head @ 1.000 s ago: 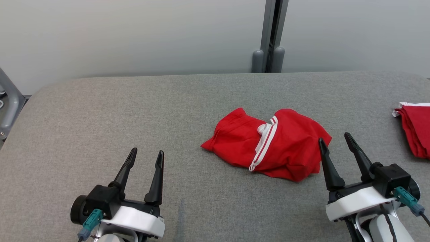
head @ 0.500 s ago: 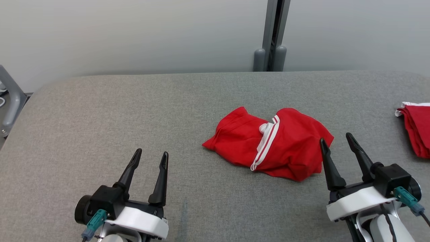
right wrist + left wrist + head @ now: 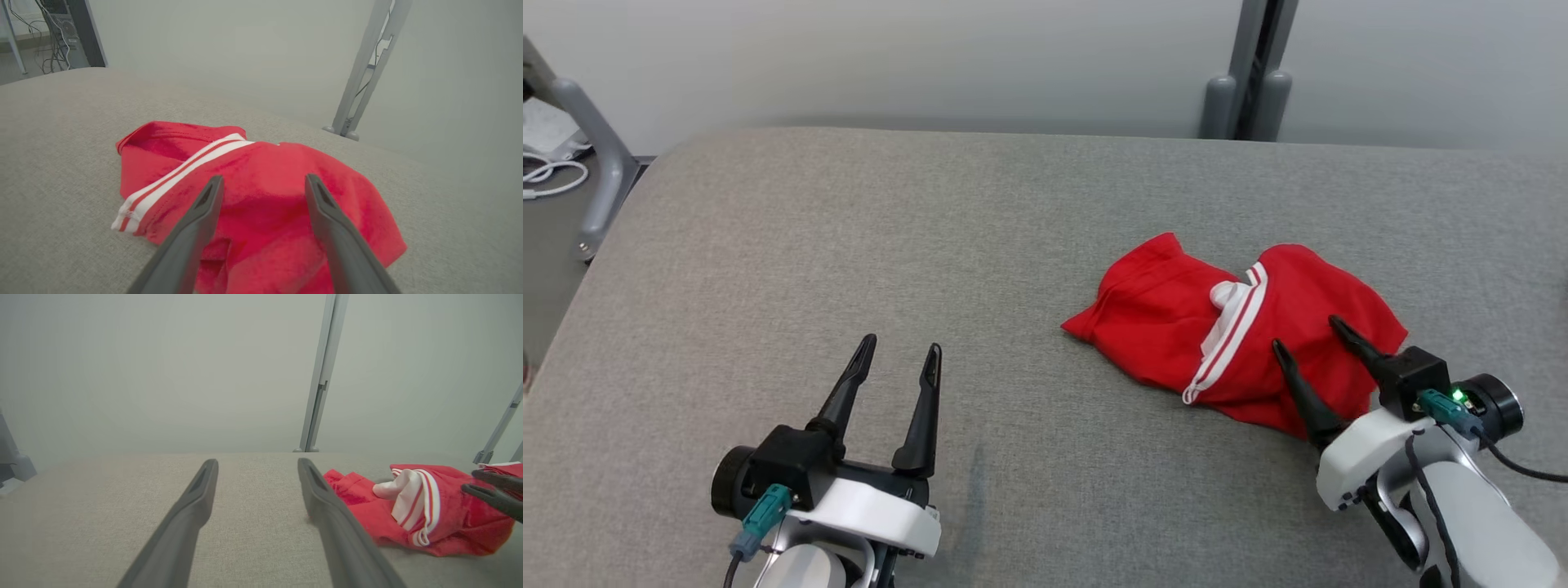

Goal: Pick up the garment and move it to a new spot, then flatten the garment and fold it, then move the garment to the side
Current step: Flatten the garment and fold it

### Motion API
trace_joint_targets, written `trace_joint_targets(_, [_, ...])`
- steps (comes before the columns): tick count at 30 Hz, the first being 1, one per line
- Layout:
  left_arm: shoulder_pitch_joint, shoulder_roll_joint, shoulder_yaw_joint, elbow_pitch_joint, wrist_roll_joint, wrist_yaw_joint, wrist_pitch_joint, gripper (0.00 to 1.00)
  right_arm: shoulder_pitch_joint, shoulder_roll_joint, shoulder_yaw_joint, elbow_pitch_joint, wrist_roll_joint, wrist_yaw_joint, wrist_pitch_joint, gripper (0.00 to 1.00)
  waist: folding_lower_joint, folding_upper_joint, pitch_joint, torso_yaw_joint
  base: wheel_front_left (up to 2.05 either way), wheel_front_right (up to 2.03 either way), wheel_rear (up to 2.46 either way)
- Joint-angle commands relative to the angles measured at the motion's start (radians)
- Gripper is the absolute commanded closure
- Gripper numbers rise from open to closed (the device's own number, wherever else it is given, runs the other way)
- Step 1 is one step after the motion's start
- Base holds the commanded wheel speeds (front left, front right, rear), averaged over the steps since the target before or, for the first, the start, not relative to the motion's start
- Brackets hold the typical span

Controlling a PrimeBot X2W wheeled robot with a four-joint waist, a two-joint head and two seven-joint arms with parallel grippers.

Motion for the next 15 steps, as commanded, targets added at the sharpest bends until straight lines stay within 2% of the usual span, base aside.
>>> trace_joint_targets(1, [-0.011,0.004,0.0,0.001,-0.001,0.002,-0.003,0.0,-0.023,-0.013,0.011,0.021,0.01,0.0,0.0,0.0,0.0,0.0,0.008,0.018,0.0,0.0,0.0])
trace_joint_targets(7, [-0.001,0.004,-0.014,0.003,-0.013,0.01,-0.003,0.0,-0.12,-0.049,0.137,0.195,0.072,0.0,0.028,0.0,0.0,0.0,0.008,0.055,0.0,0.0,0.0])
trace_joint_targets(8, [-0.001,0.004,-0.016,0.004,-0.015,0.011,-0.003,0.0,-0.129,-0.054,0.151,0.219,0.074,0.0,0.035,0.71,0.0,0.0,0.007,0.059,0.0,0.0,0.0])
trace_joint_targets(9, [-0.001,0.004,-0.017,0.004,-0.017,0.01,-0.003,0.0,-0.141,-0.061,0.165,0.241,0.071,0.0,0.038,1.0,0.0,0.0,0.007,0.063,0.0,0.0,0.0])
trace_joint_targets(15, [0.001,0.004,-0.016,0.002,-0.019,0.014,-0.003,0.0,-0.188,-0.041,0.197,0.294,0.105,0.0,0.011,1.0,0.0,0.0,-0.004,0.078,0.0,0.0,0.0])
